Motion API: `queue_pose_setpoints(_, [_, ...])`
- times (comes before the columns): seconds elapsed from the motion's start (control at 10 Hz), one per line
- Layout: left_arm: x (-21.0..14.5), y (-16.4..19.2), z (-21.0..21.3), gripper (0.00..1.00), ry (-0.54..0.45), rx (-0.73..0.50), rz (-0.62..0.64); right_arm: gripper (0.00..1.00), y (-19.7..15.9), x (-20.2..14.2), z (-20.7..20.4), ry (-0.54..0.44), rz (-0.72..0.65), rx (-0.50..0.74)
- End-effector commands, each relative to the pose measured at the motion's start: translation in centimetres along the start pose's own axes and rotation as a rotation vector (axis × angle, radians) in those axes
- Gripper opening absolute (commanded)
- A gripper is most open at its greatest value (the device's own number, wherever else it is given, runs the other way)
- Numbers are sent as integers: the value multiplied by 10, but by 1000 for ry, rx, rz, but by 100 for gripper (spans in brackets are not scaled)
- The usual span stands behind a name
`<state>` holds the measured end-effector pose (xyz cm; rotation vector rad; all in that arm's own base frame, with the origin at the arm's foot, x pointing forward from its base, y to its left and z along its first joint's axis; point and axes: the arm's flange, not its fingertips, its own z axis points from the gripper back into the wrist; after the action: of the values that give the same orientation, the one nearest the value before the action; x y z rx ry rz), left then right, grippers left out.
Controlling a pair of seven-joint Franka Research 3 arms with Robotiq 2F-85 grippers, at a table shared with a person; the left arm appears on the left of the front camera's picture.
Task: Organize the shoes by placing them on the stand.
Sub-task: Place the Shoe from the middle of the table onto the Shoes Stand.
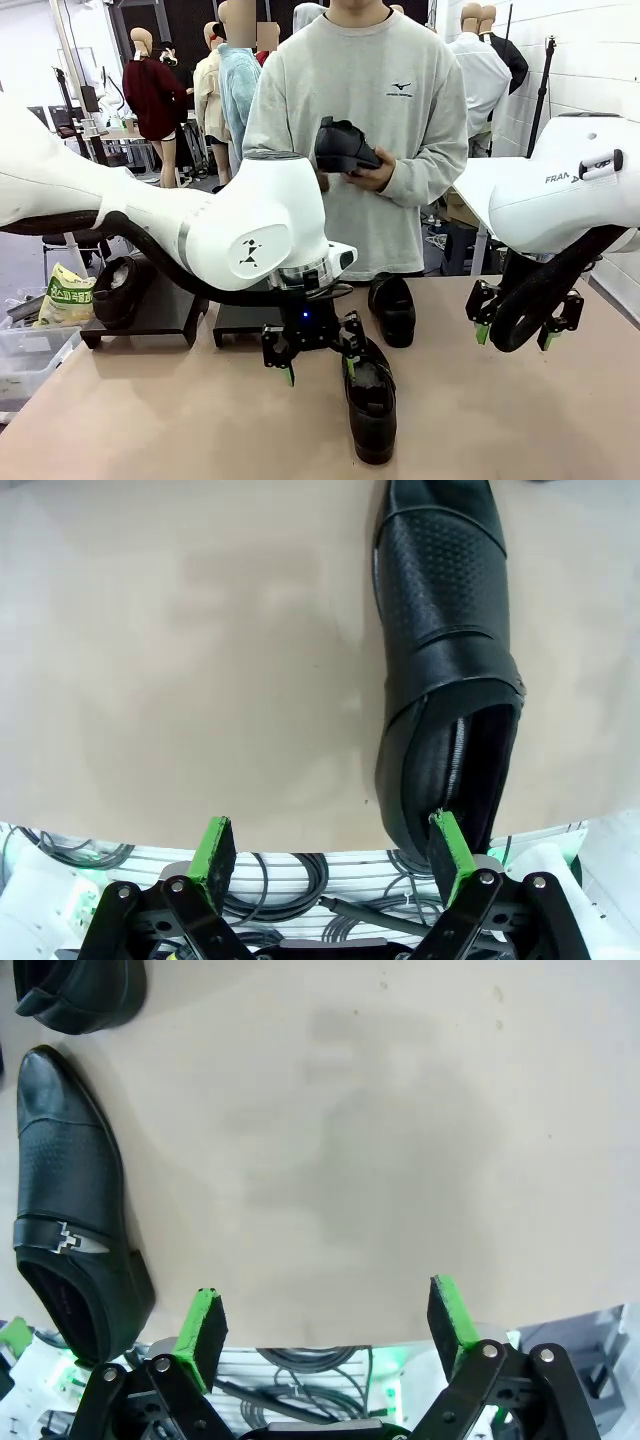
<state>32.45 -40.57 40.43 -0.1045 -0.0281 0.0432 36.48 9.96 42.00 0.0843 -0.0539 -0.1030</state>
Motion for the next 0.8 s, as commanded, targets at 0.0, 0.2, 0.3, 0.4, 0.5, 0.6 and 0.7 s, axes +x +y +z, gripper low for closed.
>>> queue_pose_setpoints(0.0, [-4, -16, -5, 100, -35, 3, 45, 100, 0, -1, 0, 3, -6, -15])
queue_pose_setpoints(0.2, [-8, -21, -15, 100, -41, -4, 54, 100, 0, -1, 0, 3, -6, -15])
queue_pose_setpoints(0.3, [-11, -21, -22, 100, -21, 22, 62, 100, 0, -1, 0, 3, -6, -15])
queue_pose_setpoints(0.4, [-11, -21, -28, 100, -28, 29, 76, 100, 0, -1, 0, 3, -6, -15])
queue_pose_setpoints(0.5, [-11, -22, -34, 100, -54, 23, 82, 100, 0, -1, 0, 3, -6, -15])
queue_pose_setpoints(0.6, [-12, -24, -44, 100, -63, 19, 80, 100, 0, -1, 0, 3, -6, -15])
queue_pose_setpoints(0.7, [-14, -27, -50, 100, -71, 14, 76, 100, 0, -1, 0, 3, -6, -15])
